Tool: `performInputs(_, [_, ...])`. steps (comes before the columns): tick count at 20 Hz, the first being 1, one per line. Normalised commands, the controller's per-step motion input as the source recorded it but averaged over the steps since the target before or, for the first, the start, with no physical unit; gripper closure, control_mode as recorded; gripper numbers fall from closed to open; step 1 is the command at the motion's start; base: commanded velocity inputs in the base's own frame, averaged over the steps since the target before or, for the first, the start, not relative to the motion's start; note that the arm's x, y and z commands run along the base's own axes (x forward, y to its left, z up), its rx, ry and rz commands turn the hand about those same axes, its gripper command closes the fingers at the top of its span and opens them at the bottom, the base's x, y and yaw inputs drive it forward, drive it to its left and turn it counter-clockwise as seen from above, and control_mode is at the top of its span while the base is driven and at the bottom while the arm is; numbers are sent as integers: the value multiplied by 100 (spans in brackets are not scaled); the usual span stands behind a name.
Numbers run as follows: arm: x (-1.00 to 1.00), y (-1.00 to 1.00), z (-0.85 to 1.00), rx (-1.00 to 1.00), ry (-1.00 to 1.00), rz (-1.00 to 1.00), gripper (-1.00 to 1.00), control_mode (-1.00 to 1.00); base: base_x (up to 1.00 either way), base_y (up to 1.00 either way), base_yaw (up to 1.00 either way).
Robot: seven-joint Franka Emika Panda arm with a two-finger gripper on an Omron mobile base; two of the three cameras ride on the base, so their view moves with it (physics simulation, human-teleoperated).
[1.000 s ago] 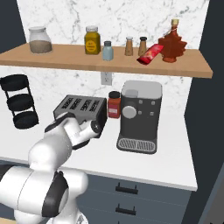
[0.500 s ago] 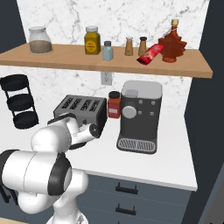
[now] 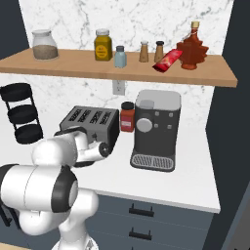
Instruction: Put the shaker and condiment bottle from the counter next to their counterparts in the cabinet.
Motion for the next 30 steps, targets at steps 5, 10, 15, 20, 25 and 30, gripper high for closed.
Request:
performInputs(5, [9,18,-3,1,0,-11,-100,-100,0,0,0])
performInputs(10, [1,21,-9,0,0,-9,-100,-100,0,0,0])
performInputs(15, [0,20,-9,1,0,-9,-100,-100,0,0,0])
performInputs(20, [0,17,-8,1,-2,-9,100,-100,0,0,0])
performInputs(25, [0,8,0,0,0,-8,100,-100,0,0,0])
performInputs(30, [0,-2,-1,0,-1,0,100,-100,0,0,0])
